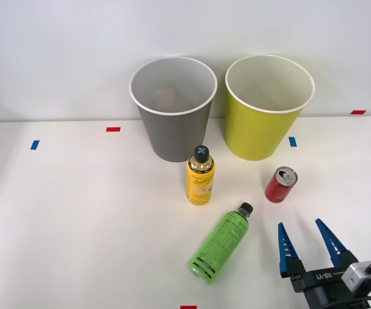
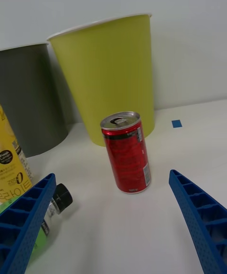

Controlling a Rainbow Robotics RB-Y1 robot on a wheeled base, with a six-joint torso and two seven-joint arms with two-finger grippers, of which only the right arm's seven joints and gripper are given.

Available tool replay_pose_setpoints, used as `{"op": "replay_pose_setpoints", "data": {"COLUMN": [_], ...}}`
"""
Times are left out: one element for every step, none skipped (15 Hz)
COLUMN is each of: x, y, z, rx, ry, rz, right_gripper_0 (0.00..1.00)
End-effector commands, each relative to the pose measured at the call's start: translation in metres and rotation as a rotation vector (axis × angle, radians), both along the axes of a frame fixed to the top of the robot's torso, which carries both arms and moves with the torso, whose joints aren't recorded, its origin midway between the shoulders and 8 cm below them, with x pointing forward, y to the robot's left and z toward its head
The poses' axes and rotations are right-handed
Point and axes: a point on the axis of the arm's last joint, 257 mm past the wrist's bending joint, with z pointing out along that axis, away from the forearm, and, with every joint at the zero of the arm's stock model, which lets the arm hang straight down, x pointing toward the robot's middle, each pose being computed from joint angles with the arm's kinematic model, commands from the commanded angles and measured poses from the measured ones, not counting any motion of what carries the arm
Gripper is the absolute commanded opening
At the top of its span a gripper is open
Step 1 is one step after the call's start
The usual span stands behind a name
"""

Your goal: Put cans in the gray bin, plastic bottles in the light green bin

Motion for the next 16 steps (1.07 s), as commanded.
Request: {"op": "replay_pose_setpoints", "data": {"x": [-0.020,-0.024,-0.029,-0.034,-0.039,-0.045,-0.054,-0.062,-0.070,-0.077,-0.081,-0.084,-0.086,-0.088,-0.088,-0.089], "y": [0.015,0.017,0.019,0.020,0.016,0.011,0.005,0.000,-0.003,-0.004,-0.004,-0.004,-0.004,-0.006,-0.007,-0.010], "z": [-0.005,-0.007,-0.010,-0.012,-0.014,-0.017,-0.021,-0.024,-0.026,-0.028,-0.030,-0.031,-0.033,-0.035,-0.035,-0.036], "rx": [0.000,-0.006,-0.017,-0.034,-0.066,-0.080,-0.096,-0.119,-0.138,-0.147,-0.146,-0.145,-0.144,-0.143,-0.146,-0.151], "ry": [0.005,0.007,0.015,0.016,0.016,0.023,0.031,0.036,0.042,0.048,0.056,0.061,0.069,0.076,0.076,0.078], "rz": [0.053,0.058,0.060,0.056,0.034,0.010,-0.019,-0.049,-0.074,-0.099,-0.115,-0.127,-0.135,-0.151,-0.160,-0.171], "right_gripper_0": [0.82,0.82,0.82,0.82,0.82,0.82,0.82,0.82,0.82,0.82,0.82,0.82,0.82,0.82,0.82,0.82]}}
